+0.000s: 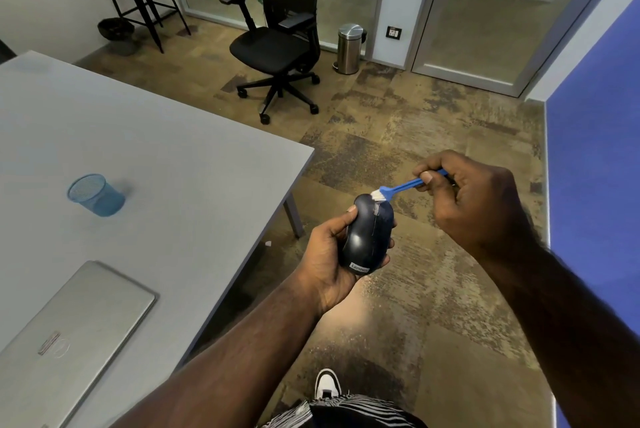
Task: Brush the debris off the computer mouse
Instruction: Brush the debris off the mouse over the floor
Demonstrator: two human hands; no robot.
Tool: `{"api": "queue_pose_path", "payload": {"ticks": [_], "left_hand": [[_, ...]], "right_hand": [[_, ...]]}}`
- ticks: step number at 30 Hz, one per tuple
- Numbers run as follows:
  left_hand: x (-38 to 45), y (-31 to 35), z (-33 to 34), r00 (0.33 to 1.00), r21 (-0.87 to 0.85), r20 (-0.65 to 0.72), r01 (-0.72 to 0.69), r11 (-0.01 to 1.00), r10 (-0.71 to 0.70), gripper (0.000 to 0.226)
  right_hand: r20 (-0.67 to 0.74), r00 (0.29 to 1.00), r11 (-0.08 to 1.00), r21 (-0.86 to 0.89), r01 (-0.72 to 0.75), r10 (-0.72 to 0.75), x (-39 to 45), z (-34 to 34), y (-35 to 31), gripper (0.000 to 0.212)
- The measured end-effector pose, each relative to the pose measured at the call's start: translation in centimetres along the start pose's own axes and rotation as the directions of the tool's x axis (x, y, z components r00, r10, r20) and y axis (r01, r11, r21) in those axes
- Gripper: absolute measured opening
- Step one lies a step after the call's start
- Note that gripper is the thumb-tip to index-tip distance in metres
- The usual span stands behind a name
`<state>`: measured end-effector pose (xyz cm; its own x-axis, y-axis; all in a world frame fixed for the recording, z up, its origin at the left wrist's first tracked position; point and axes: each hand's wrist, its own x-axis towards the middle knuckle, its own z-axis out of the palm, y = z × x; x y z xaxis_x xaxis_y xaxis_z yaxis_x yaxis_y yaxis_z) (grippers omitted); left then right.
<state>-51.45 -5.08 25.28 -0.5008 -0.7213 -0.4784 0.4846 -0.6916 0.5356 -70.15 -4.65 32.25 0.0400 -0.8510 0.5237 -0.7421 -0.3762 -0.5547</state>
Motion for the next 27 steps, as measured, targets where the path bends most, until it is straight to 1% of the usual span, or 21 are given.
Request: {"api": "queue_pose_path", "payload": {"ticks": [2,5,9,13,17,20,24,27], "left_hand": [[0.08,0.05,0.04,1.000,-0.005,-0.008,-0.001,1.000,0.001,0.047],[0.22,0.08,-0.11,1.000,-0.015,-0.024,0.002,1.000,-0.002,0.048],[0.39,-0.02,-0.30,1.000,-0.020,-0.010,0.002,1.000,-0.002,0.048],[0.50,0.12,-0.47,1.000,-0.037,-0.009,-0.002,0.999,0.001,0.046],[0.51,0.20,-0.52,1.000,-0.028,0.008,-0.006,1.000,0.006,0.046],[0.56,0.35,-0.51,1.000,-0.036,0.002,-0.006,0.999,0.007,0.047],[0.61,0.22,-0.77,1.000,-0.046,0.016,-0.008,0.999,0.009,0.048],[0.75,0.45,-0.86,1.000,-0.065,0.021,-0.001,0.998,0.002,0.047]], "right_hand": [[0.007,1.000,1.000,0.014,0.022,-0.022,-0.23,-0.11,0.05,0.017],[0.068,0.996,0.998,0.022,0.060,-0.061,-0.60,-0.20,0.07,0.014],[-0.001,1.000,1.000,-0.018,0.025,-0.025,-0.46,-0.18,0.35,0.017],[0.054,0.996,0.997,-0.012,0.076,-0.075,-0.56,-0.13,0.28,0.015],[0.002,1.000,1.000,-0.015,0.024,-0.024,-0.29,-0.13,0.54,0.017],[0.043,0.996,0.997,-0.003,0.076,-0.076,-0.45,-0.03,0.32,0.016],[0.009,0.999,0.999,-0.020,0.037,-0.037,-0.32,-0.04,0.58,0.018],[0.048,0.996,0.997,0.013,0.077,-0.077,-0.63,-0.12,0.45,0.014]]}}
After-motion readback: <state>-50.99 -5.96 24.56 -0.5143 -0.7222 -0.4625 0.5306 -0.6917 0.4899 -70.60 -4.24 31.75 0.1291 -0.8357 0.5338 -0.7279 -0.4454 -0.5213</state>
